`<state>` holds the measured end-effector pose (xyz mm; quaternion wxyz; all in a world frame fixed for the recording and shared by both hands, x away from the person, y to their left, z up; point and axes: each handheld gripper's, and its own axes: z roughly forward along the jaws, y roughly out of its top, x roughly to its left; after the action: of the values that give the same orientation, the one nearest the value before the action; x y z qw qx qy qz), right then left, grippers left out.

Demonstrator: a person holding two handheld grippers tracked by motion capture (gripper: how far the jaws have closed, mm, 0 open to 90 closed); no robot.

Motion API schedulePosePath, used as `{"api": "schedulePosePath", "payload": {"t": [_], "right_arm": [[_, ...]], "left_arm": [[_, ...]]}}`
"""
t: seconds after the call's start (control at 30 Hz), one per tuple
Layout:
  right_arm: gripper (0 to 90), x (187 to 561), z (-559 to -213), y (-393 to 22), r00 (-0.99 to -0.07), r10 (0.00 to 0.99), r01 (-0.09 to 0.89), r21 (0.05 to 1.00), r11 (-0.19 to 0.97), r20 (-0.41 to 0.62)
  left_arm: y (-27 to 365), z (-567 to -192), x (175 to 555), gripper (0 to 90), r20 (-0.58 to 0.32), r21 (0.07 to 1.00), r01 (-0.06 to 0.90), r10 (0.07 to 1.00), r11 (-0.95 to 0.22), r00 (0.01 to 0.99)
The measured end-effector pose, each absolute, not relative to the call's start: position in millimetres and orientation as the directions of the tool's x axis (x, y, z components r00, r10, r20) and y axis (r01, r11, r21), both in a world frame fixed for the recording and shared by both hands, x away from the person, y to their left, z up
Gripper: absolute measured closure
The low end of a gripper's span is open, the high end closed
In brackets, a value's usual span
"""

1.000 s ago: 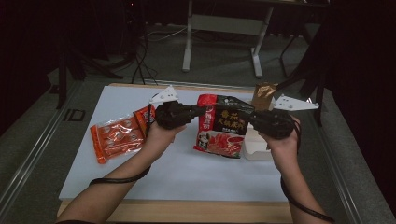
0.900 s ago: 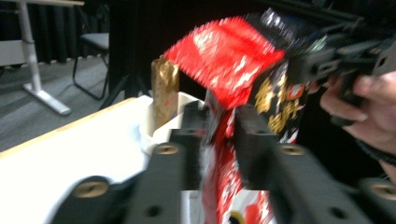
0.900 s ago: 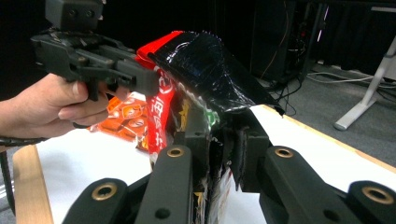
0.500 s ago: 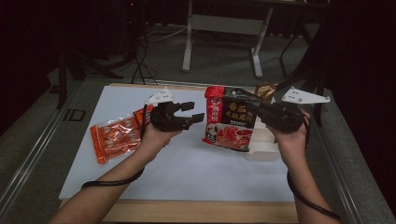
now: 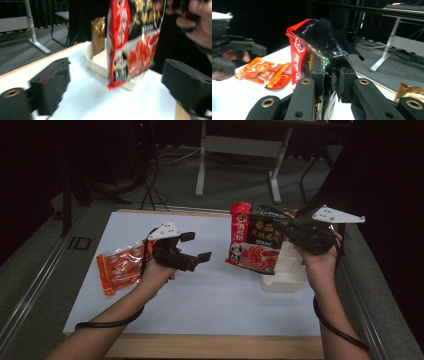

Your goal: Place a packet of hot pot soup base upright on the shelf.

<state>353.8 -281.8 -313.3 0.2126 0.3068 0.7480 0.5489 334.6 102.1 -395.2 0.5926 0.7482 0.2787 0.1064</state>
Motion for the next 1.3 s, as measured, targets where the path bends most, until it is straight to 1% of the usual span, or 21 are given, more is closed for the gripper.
{"api": "schedulePosePath", "payload": {"t": [0.03, 0.27, 0.4, 0.43, 0.57, 0.83, 0.87, 0.9, 1.07, 1.23, 1.3], "right_arm": [[78.4, 356, -312, -286, -0.712, 0.702, 0.225, 0.953, 0.205, 0.017], [78.3, 368, -308, -300, -0.678, 0.735, 0.224, 0.953, 0.205, 0.001], [78.3, 375, -307, -306, -0.661, 0.750, 0.232, 0.952, 0.200, 0.004], [78.3, 379, -306, -310, -0.652, 0.758, 0.235, 0.952, 0.194, 0.007], [78.3, 387, -306, -316, -0.638, 0.770, 0.243, 0.952, 0.188, 0.011], [78.3, 409, -311, -332, -0.604, 0.797, 0.251, 0.950, 0.185, 0.005], [78.2, 412, -312, -333, -0.604, 0.797, 0.250, 0.950, 0.188, 0.001], [78.2, 412, -312, -333, -0.604, 0.797, 0.250, 0.950, 0.188, 0.001], [78.2, 425, -322, -342, -0.599, 0.801, 0.258, 0.948, 0.186, 0.006], [78.2, 433, -331, -347, -0.589, 0.808, 0.273, 0.944, 0.186, 0.011], [78.2, 436, -334, -350, -0.585, 0.811, 0.278, 0.943, 0.181, 0.017]], "left_arm": [[106, -398, 331, 2.0, -0.180, 0.943, 0.301, 0.542, -0.144, 0.821], [117, -409, 320, 1.4, -0.190, 0.943, 0.305, 0.537, -0.133, 0.822], [118, -420, 312, 1.4, -0.180, 0.934, 0.313, 0.527, -0.174, 0.831], [119, -426, 307, 1.4, -0.162, 0.928, 0.311, 0.534, -0.203, 0.830], [122, -437, 302, 1.4, -0.156, 0.926, 0.312, 0.535, -0.213, 0.830], [143, -459, 291, 1.4, -0.138, 0.925, 0.314, 0.579, -0.215, 0.803], [150, -464, 289, 1.4, -0.134, 0.923, 0.321, 0.608, -0.210, 0.782], [150, -464, 289, 1.4, -0.134, 0.923, 0.321, 0.608, -0.210, 0.782], [167, -482, 285, 1.4, -0.140, 0.904, 0.368, 0.665, -0.215, 0.733], [172, -492, 281, 1.4, -0.129, 0.896, 0.381, 0.685, -0.229, 0.717], [176, -498, 278, 1.4, -0.156, 0.890, 0.404, 0.690, -0.213, 0.707]]}}
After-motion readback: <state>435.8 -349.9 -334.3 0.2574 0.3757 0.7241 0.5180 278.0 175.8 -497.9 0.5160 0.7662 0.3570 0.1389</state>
